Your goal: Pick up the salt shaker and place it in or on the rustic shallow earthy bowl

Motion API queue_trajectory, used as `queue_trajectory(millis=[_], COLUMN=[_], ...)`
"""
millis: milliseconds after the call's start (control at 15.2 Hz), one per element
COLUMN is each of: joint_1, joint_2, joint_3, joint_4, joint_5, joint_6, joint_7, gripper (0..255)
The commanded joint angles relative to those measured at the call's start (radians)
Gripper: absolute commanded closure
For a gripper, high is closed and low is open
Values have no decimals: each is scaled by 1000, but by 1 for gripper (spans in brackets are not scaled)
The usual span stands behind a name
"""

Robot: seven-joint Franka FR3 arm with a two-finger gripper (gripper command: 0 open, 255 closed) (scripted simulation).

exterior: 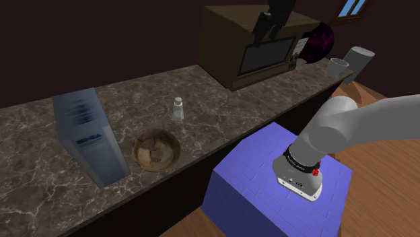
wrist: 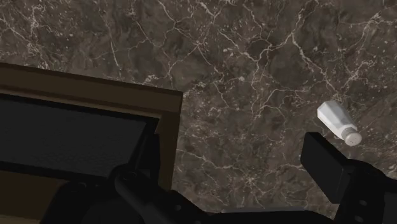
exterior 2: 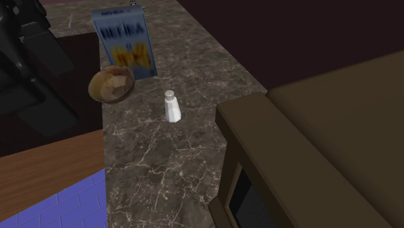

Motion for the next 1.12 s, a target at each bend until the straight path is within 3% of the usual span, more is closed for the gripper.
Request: queue_trajectory(millis=[0,528,1056], joint_1=[0,38,74], joint_2=[0,170,397], joint_3=[0,51,107], joint_4=[0,-61,-46], joint_5=[0,84,152], joint_6=[0,214,420], joint_7=[0,72,127], gripper=[0,0,0])
